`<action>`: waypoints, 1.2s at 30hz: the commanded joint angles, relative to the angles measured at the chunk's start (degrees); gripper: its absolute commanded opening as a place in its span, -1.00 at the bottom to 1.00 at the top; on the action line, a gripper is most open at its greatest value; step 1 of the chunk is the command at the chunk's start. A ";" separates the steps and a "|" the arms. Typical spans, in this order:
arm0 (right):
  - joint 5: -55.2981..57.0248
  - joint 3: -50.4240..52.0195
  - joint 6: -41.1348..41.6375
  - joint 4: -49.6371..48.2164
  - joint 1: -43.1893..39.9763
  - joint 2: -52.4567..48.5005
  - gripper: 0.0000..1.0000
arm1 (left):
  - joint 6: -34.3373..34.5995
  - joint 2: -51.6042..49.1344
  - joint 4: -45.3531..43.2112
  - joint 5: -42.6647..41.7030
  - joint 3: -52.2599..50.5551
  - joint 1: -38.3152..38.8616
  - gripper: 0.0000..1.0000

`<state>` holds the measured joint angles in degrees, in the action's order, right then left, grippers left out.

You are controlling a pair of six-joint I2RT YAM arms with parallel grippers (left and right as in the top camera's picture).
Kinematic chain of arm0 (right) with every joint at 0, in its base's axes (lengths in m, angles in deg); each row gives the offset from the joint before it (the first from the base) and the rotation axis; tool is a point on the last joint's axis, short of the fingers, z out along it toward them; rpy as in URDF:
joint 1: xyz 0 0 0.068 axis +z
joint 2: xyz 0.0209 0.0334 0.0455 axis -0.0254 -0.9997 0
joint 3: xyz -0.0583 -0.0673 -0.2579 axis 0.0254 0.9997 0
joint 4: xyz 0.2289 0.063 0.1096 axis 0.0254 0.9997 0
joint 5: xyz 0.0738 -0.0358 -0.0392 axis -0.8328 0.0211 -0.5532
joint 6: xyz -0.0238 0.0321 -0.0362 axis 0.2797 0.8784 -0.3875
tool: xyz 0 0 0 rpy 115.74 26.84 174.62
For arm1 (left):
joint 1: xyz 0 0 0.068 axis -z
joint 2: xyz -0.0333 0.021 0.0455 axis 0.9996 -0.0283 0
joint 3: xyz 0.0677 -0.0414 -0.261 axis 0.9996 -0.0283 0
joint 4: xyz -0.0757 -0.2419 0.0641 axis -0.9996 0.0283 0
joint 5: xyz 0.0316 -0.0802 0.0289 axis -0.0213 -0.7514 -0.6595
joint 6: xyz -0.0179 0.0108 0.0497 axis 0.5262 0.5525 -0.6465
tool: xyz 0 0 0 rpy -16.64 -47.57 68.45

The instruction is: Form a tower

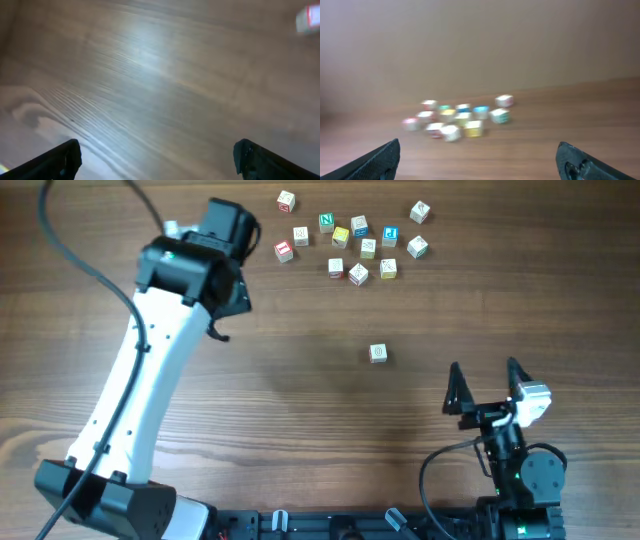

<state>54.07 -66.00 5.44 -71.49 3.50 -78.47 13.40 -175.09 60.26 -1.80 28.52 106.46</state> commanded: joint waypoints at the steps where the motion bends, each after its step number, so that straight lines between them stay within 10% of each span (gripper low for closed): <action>1: -13.92 0.07 31.95 1.44 0.13 0.02 0.99 | 9.94 0.81 -4.11 -4.68 0.00 -1.70 1.00; 9: -12.07 0.04 39.43 1.49 0.13 -0.24 1.00 | 9.77 0.50 -18.10 -19.89 -0.04 -1.70 1.00; 12: -12.02 0.04 39.43 1.53 0.13 -2.25 1.00 | -0.04 -4.39 -26.27 -30.40 -0.04 -0.72 1.00; 20: -12.04 0.07 41.29 1.49 0.13 -20.41 1.00 | -6.25 -22.34 -45.62 -26.40 -0.04 5.84 1.00; 36: -7.85 0.04 103.08 1.44 0.13 -61.72 1.00 | -15.17 -40.50 -65.53 -26.05 -0.04 6.19 0.86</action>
<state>41.09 -70.68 98.53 -74.20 3.39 -133.07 -0.68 -212.97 -4.98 -28.58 28.30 112.91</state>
